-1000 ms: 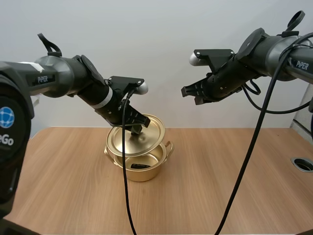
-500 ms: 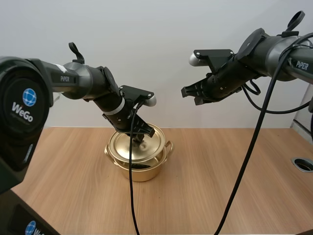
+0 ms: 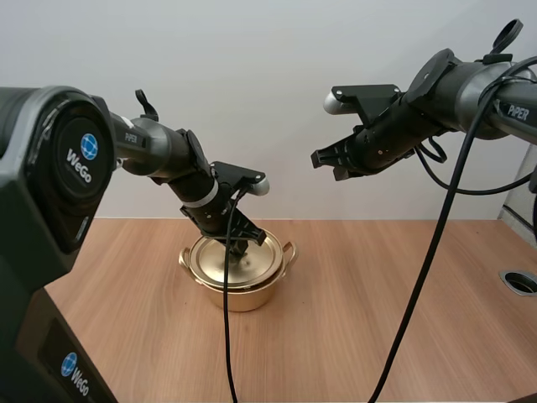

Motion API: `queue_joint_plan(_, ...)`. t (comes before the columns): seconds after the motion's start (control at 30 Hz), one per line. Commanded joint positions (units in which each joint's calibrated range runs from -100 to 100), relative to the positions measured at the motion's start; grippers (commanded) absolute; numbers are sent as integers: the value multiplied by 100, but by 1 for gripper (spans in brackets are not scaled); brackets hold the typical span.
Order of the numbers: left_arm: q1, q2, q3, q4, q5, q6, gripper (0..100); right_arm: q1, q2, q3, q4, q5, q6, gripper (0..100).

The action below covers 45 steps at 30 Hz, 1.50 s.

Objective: Open the pot, put the car inside, and close it

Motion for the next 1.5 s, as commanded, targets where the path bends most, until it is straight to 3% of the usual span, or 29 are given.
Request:
queue_joint_plan(0.0, 1, -2, 8, 5, 5, 7, 10, 1, -5, 0, -22, -4, -7, 0)
queue_joint_plan(0.13, 1, -2, 8, 5, 5, -46, 56, 1, -5, 0, -20, -4, -17, 0)
queue_joint_plan(0.2, 1, -18, 8, 5, 5, -61, 72, 1, -5, 0, -20, -4, -17, 0)
queue_joint_plan(0.4, 1, -374, -280, 67, 153, -79, 74, 1, -5, 0, 25, -19, -8, 0)
queue_joint_plan(0.47, 1, -628, -481, 83, 326, -101, 68, 1, -5, 0, 37, -19, -8, 0)
queue_joint_plan(0.57, 24, -1029, -810, 97, 379, -281, 30, 1, -5, 0, 80, 8, -8, 0)
queue_joint_plan(0.67, 25, -1537, -1074, 125, 397, -297, 0, 1, -5, 0, 356, 249, 17, 0)
queue_joint_plan(0.87, 25, -2732, -1254, 161, 251, -373, 0, 1, -55, 0, 1161, 998, 181, 0)
queue_joint_plan(1.03, 25, -3751, -1254, 99, 688, -636, 0, 42, -660, 0, 1674, 442, -677, 0)
queue_joint_plan(1.13, 25, -4270, -1259, -217, 531, -382, 0, 154, -1241, 0, 1458, -356, -817, 0)
queue_joint_plan(1.23, 33, -4635, -1259, -9, -88, -775, 0, 259, -1734, 0, 1369, -1343, -630, 0)
queue_joint_plan(1.37, 33, -4768, -1247, 796, -466, -1368, 0, 306, -2012, 14, 932, -1683, 65, 0)
queue_joint_plan(1.47, 33, -4772, -1247, 1000, -466, -1650, 0, 306, -2046, 14, 350, -1950, 679, 0)
